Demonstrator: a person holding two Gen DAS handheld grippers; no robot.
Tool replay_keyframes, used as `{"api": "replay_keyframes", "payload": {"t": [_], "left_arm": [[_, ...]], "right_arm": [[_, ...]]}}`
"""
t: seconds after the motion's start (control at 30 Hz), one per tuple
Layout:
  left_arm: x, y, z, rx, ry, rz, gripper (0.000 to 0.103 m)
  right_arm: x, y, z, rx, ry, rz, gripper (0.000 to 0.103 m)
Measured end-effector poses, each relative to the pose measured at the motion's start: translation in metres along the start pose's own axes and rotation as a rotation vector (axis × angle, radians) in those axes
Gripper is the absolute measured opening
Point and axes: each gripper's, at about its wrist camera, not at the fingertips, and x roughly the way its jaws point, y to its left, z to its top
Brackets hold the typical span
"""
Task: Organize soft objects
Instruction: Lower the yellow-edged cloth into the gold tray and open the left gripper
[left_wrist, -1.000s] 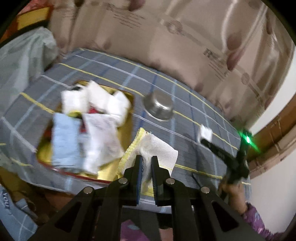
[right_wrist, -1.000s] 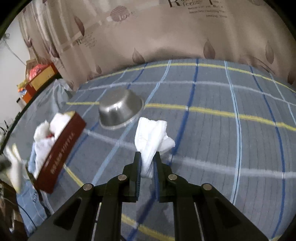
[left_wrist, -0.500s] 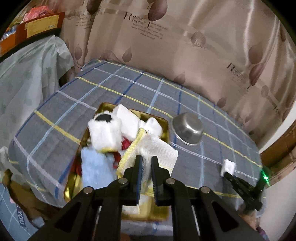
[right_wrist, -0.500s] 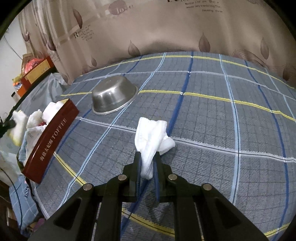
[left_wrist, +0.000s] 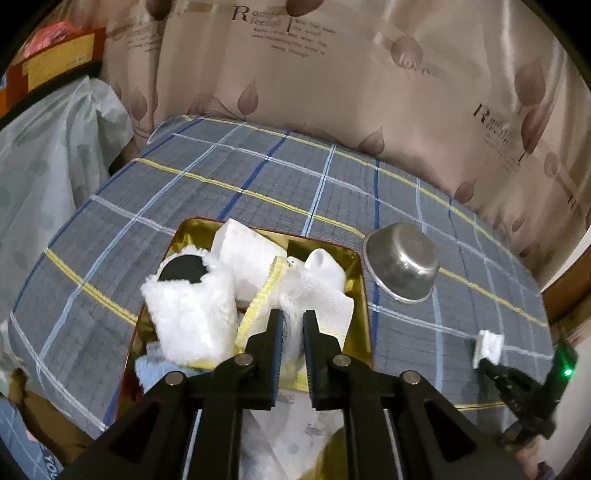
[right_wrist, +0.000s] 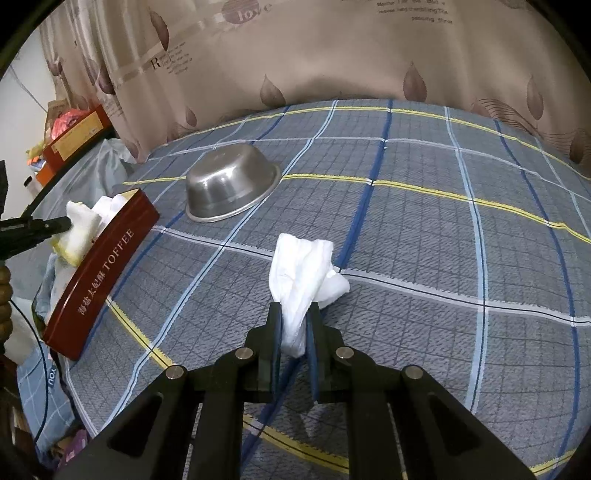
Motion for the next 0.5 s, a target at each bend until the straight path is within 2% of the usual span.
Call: {"api": "replay_keyframes", "payload": {"t": [0.13, 0.2, 0.3, 0.43, 0.5], "left_arm": [[0.008, -0.001, -0.001, 0.018, 0.010, -0.009, 0.016], [0.010, -0.001, -0.001, 0.021, 0.021, -0.023, 0.033], [0.006, 0.004, -0.001, -0.002, 0.008, -0.028, 0.047], [-0.012, 0.004, -0.002, -0.005, -0.031, -0.058, 0.048], [-0.028, 0.003, -0.008, -0.006, -0.065, -0.050, 0.050]], "right_arm": [[0.000, 0.000, 0.000, -0.001, 0.001, -0.002, 0.011], [0.000, 0.001, -0.001, -0.004, 0.002, -0.002, 0.011], [0.001, 0.001, -0.001, -0.008, 0.005, -0.003, 0.011], [0.000, 0.002, -0.001, -0.009, 0.004, -0.002, 0.011], [0.001, 0.002, -0.001, -0.010, 0.004, 0.000, 0.011]]}}
